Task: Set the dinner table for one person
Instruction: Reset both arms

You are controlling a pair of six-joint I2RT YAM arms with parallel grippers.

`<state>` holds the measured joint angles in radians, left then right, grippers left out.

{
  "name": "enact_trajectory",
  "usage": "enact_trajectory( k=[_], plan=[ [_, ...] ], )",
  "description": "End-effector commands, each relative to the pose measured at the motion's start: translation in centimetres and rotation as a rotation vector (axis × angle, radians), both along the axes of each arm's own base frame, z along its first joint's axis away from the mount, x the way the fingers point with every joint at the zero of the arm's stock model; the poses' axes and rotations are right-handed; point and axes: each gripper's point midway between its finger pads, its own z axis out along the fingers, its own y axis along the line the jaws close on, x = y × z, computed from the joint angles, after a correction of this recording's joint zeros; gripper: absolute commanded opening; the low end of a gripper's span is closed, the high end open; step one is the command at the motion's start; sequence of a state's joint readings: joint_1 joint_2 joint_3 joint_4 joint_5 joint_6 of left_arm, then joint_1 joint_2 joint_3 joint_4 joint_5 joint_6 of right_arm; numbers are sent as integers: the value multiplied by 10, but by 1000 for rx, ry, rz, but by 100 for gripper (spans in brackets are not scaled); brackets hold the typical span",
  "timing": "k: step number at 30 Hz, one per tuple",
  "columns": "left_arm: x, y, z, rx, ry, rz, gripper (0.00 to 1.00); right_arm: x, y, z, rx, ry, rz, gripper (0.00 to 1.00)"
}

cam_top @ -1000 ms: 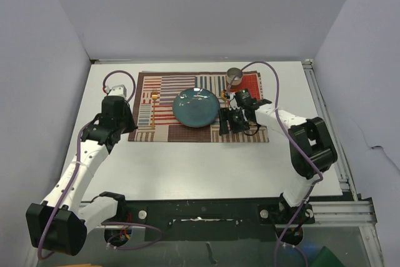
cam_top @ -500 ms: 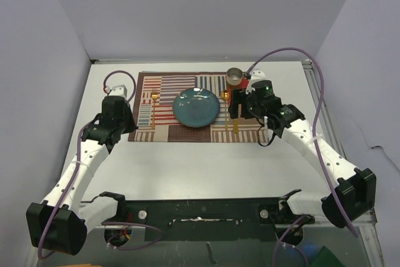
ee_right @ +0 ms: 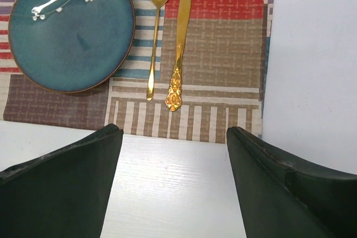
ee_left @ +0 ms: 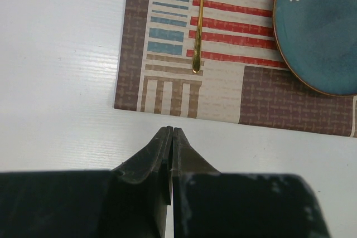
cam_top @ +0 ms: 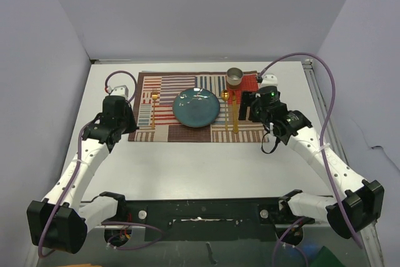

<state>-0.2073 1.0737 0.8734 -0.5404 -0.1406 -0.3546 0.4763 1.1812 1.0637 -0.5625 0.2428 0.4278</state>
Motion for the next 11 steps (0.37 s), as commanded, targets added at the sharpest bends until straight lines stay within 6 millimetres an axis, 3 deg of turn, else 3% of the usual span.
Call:
enact_trajectory(
  k=[1, 11],
  plan=[
    [11, -2, 13, -13, -62, -15, 0, 9, -10, 23, -2, -71, -60, 77],
    [12, -3, 9, -8, -47, -18, 0, 10, -10, 4, 14, -64, -55, 77]
  ],
)
